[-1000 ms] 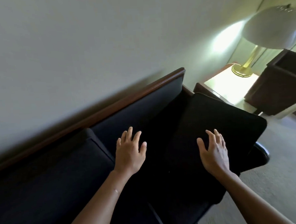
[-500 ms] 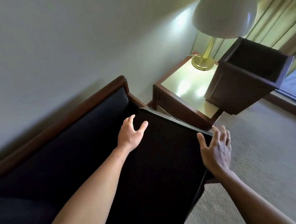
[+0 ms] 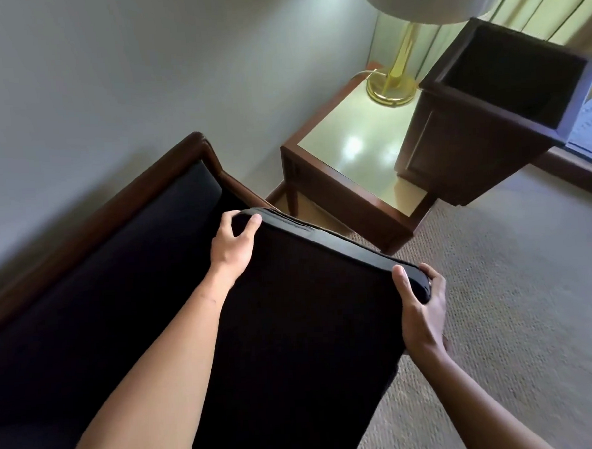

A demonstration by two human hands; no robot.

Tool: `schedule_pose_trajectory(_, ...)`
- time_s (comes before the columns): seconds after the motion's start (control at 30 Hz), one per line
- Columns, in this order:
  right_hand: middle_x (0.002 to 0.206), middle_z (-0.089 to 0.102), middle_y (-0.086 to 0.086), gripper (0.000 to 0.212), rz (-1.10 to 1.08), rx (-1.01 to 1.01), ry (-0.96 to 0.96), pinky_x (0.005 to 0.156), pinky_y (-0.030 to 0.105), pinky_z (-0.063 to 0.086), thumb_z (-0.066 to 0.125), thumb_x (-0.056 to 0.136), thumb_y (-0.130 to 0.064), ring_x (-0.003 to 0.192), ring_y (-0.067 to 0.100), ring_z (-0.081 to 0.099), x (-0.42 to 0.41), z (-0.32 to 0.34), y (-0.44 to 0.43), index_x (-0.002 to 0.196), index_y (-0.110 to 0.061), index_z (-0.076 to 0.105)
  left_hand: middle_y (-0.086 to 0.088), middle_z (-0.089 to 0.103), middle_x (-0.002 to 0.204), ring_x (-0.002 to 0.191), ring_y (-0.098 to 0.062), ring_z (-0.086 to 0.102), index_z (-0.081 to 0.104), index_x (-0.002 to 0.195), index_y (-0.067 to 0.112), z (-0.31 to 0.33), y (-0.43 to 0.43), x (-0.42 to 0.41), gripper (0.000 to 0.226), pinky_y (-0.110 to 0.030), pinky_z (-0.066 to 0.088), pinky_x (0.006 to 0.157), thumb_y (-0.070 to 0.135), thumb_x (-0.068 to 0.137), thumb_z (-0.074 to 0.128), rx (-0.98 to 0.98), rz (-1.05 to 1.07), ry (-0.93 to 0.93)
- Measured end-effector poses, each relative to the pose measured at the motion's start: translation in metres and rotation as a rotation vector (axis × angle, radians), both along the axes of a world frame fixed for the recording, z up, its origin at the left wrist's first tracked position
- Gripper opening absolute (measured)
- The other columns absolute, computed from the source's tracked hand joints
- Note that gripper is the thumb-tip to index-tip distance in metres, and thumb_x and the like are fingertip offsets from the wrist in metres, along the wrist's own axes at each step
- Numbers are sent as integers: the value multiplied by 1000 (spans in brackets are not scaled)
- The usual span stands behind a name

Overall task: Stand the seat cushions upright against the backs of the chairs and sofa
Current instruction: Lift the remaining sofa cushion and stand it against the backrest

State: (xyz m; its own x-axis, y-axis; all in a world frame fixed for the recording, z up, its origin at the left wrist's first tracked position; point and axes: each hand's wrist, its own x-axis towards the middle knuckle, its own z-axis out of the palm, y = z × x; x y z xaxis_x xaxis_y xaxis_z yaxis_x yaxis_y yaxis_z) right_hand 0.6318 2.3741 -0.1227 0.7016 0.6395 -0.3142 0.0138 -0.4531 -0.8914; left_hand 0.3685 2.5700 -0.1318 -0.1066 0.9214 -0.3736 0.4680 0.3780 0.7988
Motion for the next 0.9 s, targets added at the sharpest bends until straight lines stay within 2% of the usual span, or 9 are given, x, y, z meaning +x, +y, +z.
schedule_pose_trajectory(0.1,128,54,-16,70,0,74,3,111,31,40,68,80,-65,125,6,51,-15,17,-21,140,-33,52,-3,63,134,122,-21,57,58,137,24,19,-25,-10,48,-39,46,105,51,98,67,72,75,-51)
schedule_pose_trajectory(0.17,128,54,-18,73,30,133,-3,98,8,38,68,80,-63,119,-15,50,-34,36,-37,143,-31,51,1,63,121,112,-19,58,57,132,21,39,-49,-26,39,-34,44,96,41,100,67,111,175,-103)
schedule_pose_trajectory(0.23,122,56,-21,67,53,184,-13,84,-3,39,69,80,-58,107,-25,51,-52,50,-52,138,-28,53,7,62,111,102,-13,59,55,125,20,55,-72,-42,33,-30,43,90,37,100,68,153,262,-142)
schedule_pose_trajectory(0.4,115,60,-20,66,173,279,-71,89,13,45,68,76,-63,108,-14,56,-102,80,-85,129,-26,55,6,63,107,94,-11,59,51,121,22,88,-146,-105,29,-34,49,89,38,101,65,221,421,-137)
schedule_pose_trajectory(0.5,114,63,-6,59,289,364,-121,89,11,45,67,81,-53,108,-5,58,-129,93,-100,127,-16,57,1,63,128,113,-14,60,55,129,26,102,-197,-148,31,-37,48,103,41,102,61,241,477,-92)
schedule_pose_trajectory(0.6,112,64,2,53,401,468,-168,92,17,45,64,85,-41,106,-1,59,-151,108,-115,123,-4,61,3,58,142,120,6,56,63,138,28,120,-260,-191,31,-16,39,104,36,108,59,287,539,-39)
schedule_pose_trajectory(0.73,107,64,-3,49,537,588,-176,88,19,46,61,85,-30,99,2,59,-173,123,-121,121,2,62,9,55,126,102,29,50,64,144,34,143,-347,-226,35,7,33,85,37,109,58,325,675,32)
schedule_pose_trajectory(0.8,108,64,-8,43,618,571,-180,85,17,45,61,87,-21,98,-1,58,-184,122,-123,124,1,61,14,49,117,99,23,53,55,151,42,152,-389,-234,44,5,36,82,42,107,60,295,692,57)
schedule_pose_trajectory(0.9,107,63,-27,42,771,429,-183,84,20,48,62,89,-24,99,-6,59,-203,114,-132,129,-12,62,6,46,110,92,-7,60,42,162,42,146,-447,-248,60,-12,47,81,47,105,60,240,593,179)
